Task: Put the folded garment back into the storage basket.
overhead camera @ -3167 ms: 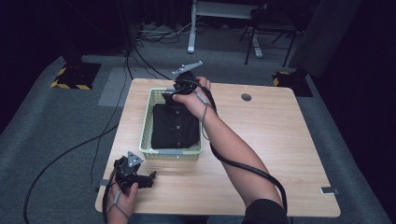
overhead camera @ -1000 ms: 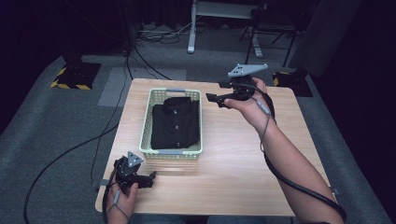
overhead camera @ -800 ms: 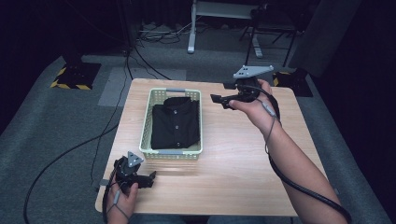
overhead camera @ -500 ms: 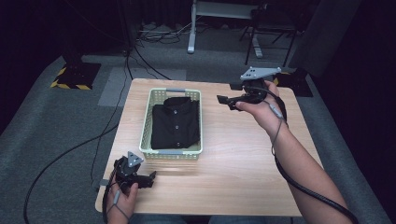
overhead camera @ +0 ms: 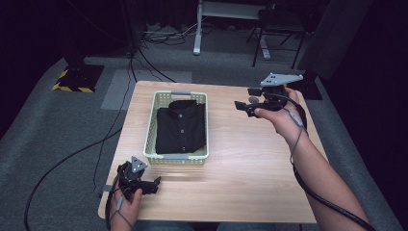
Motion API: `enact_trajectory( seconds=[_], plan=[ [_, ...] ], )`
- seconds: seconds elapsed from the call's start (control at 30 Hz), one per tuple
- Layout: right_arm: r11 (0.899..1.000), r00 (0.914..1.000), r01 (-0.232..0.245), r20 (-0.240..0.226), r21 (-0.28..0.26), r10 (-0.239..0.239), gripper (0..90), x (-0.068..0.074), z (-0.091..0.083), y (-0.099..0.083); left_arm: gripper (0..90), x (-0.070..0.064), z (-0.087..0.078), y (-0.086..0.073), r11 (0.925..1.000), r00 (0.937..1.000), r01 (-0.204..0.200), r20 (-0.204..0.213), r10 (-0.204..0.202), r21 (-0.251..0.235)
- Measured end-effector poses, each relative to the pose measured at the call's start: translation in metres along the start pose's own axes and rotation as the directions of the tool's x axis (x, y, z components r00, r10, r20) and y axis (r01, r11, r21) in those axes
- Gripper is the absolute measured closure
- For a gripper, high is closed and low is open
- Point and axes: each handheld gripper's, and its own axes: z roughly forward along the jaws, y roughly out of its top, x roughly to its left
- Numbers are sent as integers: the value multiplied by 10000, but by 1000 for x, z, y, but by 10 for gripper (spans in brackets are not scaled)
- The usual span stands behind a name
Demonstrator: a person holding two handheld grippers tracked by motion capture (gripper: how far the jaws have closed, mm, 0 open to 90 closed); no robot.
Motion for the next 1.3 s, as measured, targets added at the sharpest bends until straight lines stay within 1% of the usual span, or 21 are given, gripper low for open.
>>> enact_trajectory(
  seconds=[0.23,0.37,0.57,0.97,1.2,1.3],
  plan=[
    [10000,9999,-39,111,-49,40,250,-5,-10,-7,3,0,0,0,10000,10000,-4,3,4,10],
    [10000,9998,-35,189,-49,35,246,-7,-16,-10,3,2,0,1,9998,9997,-185,163,185,12],
    [10000,9995,-51,318,16,51,245,-9,-24,-16,2,3,1,1,9998,9996,-210,177,210,11],
    [9998,9989,-186,423,34,184,241,-16,-35,-28,2,3,1,1,9998,9997,-177,162,178,-11],
    [9999,9981,-166,592,32,164,235,-19,-42,-34,2,3,1,2,9999,9997,-170,151,170,0],
    [9997,9975,-216,669,57,212,235,-21,-45,-38,2,3,3,3,10000,10000,-76,53,76,-10]
  ],
)
